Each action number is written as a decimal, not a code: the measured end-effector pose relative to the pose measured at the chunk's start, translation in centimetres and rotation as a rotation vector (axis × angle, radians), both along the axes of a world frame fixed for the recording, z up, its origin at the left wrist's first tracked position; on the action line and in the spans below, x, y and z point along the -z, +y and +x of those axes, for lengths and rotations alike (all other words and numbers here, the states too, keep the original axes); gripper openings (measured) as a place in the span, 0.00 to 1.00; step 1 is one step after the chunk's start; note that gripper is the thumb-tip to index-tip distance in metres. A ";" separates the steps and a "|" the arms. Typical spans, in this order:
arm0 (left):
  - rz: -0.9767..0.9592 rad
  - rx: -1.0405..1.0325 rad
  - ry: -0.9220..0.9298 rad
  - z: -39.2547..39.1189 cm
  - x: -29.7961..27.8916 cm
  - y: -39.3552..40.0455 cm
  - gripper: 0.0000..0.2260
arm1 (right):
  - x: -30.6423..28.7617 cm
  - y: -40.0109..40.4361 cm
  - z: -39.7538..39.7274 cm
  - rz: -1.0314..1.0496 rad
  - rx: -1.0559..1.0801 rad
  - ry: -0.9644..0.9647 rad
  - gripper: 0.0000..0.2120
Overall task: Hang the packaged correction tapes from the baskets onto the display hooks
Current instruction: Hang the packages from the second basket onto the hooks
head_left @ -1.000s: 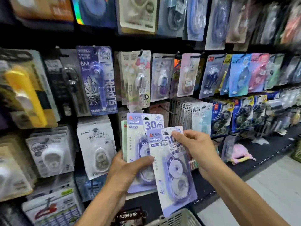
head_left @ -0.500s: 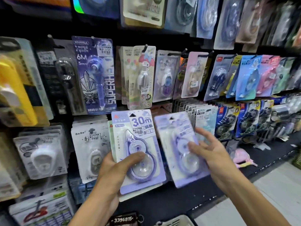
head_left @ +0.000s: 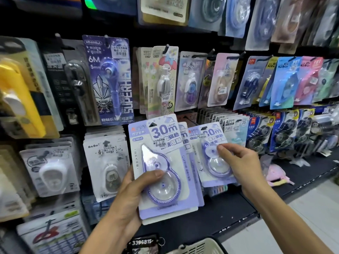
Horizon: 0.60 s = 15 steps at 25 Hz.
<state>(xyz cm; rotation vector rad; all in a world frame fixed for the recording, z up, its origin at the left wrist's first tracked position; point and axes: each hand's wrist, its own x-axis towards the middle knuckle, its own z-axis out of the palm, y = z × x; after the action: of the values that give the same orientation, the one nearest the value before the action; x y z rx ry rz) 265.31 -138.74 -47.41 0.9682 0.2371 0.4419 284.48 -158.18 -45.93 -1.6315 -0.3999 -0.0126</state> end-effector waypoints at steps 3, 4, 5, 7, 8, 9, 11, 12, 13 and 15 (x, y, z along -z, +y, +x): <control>-0.043 0.004 0.010 -0.1 0.0 -0.2 0.38 | -0.3 0.7 -0.8 -0.210 -0.065 -0.018 0.21; -0.048 -0.013 0.007 0.0 0.1 -0.2 0.39 | -0.3 0.9 -1.4 -0.260 -0.102 -0.038 0.24; -0.057 -0.032 0.005 0.2 0.2 -0.2 0.39 | -0.3 0.9 -2.1 -0.250 -0.202 -0.027 0.23; -0.104 -0.048 -0.003 0.5 0.3 -0.2 0.34 | 0.0 1.3 -3.9 -0.162 -0.567 0.153 0.16; -0.125 -0.038 -0.009 0.6 0.2 -0.2 0.30 | 0.3 1.5 -4.7 -0.139 -0.694 0.234 0.12; -0.140 -0.026 -0.012 0.7 0.1 -0.3 0.26 | 0.4 1.7 -5.2 -0.121 -0.743 0.286 0.08; -0.154 -0.022 -0.019 0.8 0.1 -0.3 0.22 | 0.6 1.8 -5.5 -0.105 -0.626 0.300 0.06; -0.152 -0.025 -0.020 0.7 0.1 -0.3 0.23 | 0.7 1.8 -5.3 -0.065 -0.526 0.301 0.06; -0.150 -0.026 -0.019 0.7 0.0 -0.3 0.23 | 0.9 1.7 -5.0 -0.008 -0.416 0.304 0.06; -0.143 -0.040 -0.009 0.6 -0.1 -0.3 0.27 | 0.9 0.7 -3.9 0.102 -0.181 0.300 0.06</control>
<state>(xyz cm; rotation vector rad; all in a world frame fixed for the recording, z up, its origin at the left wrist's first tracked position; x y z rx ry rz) 265.95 -139.08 -47.34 0.8222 0.2764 0.4593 280.55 -157.50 -46.83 -1.4632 -0.3085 0.3388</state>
